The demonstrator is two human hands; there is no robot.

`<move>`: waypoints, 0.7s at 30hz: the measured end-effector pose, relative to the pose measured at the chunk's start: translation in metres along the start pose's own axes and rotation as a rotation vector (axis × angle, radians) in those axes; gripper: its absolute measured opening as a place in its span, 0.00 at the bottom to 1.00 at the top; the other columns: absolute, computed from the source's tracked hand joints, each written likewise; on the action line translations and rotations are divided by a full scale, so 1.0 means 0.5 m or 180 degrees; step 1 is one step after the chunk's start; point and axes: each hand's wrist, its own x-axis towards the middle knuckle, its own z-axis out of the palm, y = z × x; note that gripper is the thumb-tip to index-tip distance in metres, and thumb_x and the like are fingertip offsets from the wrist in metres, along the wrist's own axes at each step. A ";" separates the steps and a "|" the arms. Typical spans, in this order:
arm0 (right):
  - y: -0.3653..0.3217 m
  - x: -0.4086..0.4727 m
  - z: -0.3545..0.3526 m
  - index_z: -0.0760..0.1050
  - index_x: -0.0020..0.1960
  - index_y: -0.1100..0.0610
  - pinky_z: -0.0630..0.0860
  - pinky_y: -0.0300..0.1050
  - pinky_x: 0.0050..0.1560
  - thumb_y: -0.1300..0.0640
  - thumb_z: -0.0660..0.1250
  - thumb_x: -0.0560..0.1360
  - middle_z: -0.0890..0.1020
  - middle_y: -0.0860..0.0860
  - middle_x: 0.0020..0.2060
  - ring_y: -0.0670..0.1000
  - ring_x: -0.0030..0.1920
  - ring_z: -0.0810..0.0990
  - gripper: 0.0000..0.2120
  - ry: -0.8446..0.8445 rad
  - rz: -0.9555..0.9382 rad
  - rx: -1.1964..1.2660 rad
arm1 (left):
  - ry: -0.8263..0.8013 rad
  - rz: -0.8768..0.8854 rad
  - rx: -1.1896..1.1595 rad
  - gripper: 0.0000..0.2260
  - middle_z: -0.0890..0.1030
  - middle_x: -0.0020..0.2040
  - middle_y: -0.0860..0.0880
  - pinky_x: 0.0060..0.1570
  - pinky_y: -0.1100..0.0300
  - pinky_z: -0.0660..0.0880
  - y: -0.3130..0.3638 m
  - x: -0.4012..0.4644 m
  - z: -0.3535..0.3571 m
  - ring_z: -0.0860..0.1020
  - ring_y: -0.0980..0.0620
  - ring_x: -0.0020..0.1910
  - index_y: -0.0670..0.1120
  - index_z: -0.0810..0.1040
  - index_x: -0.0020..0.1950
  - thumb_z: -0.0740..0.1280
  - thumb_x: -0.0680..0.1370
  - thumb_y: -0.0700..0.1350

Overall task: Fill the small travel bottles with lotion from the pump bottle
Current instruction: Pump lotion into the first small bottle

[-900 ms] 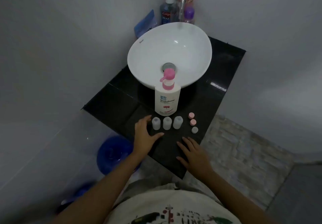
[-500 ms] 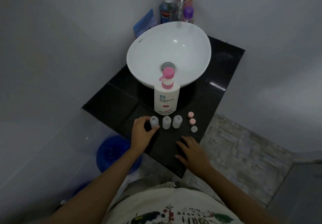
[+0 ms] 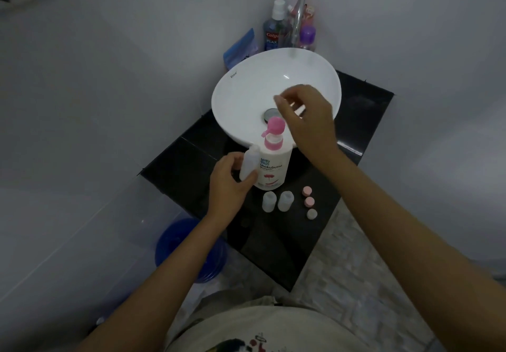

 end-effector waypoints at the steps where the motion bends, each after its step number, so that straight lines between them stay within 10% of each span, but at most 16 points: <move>1: -0.001 0.016 0.010 0.78 0.46 0.59 0.71 0.35 0.44 0.50 0.63 0.76 0.80 0.51 0.40 0.46 0.41 0.76 0.13 -0.0325 0.0083 -0.0061 | -0.0003 0.0008 0.0059 0.15 0.78 0.53 0.54 0.53 0.56 0.78 0.008 0.006 -0.001 0.77 0.57 0.53 0.52 0.75 0.56 0.70 0.72 0.52; 5: 0.015 0.039 0.046 0.80 0.46 0.60 0.72 0.38 0.46 0.50 0.61 0.78 0.83 0.53 0.40 0.47 0.39 0.79 0.16 -0.1338 0.0680 0.0157 | 0.0058 0.0136 0.0244 0.15 0.77 0.51 0.53 0.50 0.54 0.79 0.033 0.022 -0.004 0.76 0.55 0.51 0.51 0.75 0.56 0.71 0.71 0.52; 21: 0.027 0.046 0.065 0.82 0.43 0.62 0.76 0.45 0.52 0.52 0.58 0.80 0.84 0.55 0.37 0.50 0.40 0.81 0.19 -0.1562 0.1072 0.1013 | 0.0291 0.0419 0.0225 0.18 0.77 0.51 0.48 0.46 0.78 0.69 0.080 0.007 -0.035 0.74 0.60 0.48 0.45 0.77 0.61 0.72 0.72 0.46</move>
